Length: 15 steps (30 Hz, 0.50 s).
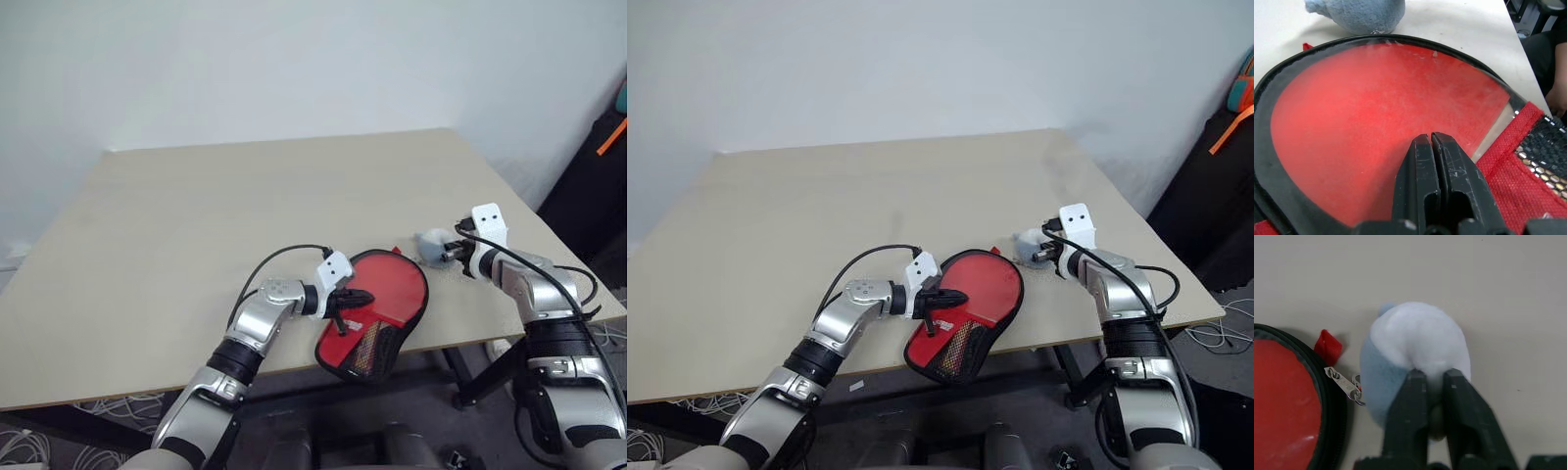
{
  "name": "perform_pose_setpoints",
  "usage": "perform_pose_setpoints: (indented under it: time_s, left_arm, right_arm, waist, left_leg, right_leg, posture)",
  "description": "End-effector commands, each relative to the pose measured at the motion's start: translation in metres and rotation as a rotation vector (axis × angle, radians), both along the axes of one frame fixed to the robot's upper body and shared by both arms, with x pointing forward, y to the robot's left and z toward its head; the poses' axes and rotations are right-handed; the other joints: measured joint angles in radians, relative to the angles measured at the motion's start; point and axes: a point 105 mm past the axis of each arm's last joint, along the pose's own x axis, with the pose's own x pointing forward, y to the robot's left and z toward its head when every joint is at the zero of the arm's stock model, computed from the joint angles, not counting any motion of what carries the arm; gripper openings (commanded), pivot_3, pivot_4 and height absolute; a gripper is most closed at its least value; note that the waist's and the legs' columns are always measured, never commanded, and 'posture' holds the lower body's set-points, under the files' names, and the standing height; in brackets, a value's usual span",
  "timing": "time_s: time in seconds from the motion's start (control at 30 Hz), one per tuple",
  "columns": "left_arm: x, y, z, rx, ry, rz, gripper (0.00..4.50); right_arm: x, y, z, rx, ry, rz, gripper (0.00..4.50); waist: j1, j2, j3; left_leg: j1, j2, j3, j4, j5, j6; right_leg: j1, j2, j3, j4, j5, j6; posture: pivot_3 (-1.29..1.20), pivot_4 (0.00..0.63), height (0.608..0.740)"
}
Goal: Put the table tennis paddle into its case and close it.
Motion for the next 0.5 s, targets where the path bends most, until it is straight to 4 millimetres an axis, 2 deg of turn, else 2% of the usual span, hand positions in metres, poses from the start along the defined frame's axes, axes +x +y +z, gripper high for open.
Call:
perform_pose_setpoints:
  time_s: [0.03,0.17,0.27,0.37,0.5]
  left_arm:
    - [0.002,0.002,-0.004,0.043,-0.031,-0.012,0.0]
    - [-0.001,0.005,-0.013,0.058,-0.02,-0.012,0.0]
    - [-0.001,0.005,-0.016,0.057,-0.018,-0.007,0.0]
    - [-0.001,0.004,-0.017,0.053,-0.017,-0.002,0.0]
    - [-0.005,0.002,-0.018,0.04,-0.012,-0.004,0.0]
  right_arm:
    - [0.006,0.003,0.027,-0.019,-0.048,0.045,1.89]
    - [0.005,0.009,0.037,-0.031,-0.017,0.118,3.31]
    - [0.006,0.013,0.054,-0.033,-0.02,0.174,4.38]
    - [0.014,0.013,0.069,-0.045,-0.047,0.182,4.48]
    - [0.03,0.012,0.074,-0.069,-0.063,0.182,4.48]
  waist:
    - [0.0,0.0,0.0]
    - [0.0,0.0,0.0]
    - [0.0,0.0,0.0]
    - [0.0,0.0,0.0]
    - [0.0,-0.001,-0.001]
  left_leg:
    - [0.0,0.0,0.0,0.0,0.0,0.0]
    - [0.001,0.0,0.0,0.0,0.0,0.0]
    - [0.0,0.0,0.0,0.0,0.0,0.0]
    - [0.001,0.0,0.0,0.0,0.0,0.0]
    - [0.001,0.0,0.0,0.0,0.0,0.0]
  right_leg:
    - [0.0,0.0,0.0,0.0,0.0,0.0]
    - [0.0,0.0,0.0,0.0,0.0,0.0]
    - [0.0,0.0,0.0,0.0,0.0,0.0]
    - [0.0,0.0,0.0,0.0,0.0,0.0]
    - [0.001,0.0,0.0,0.0,0.0,0.0]
  posture:
    - [0.0,0.0,0.74]
    - [0.0,0.0,0.74]
    - [0.0,0.0,0.74]
    - [0.0,0.0,0.74]
    - [0.0,0.0,0.74]
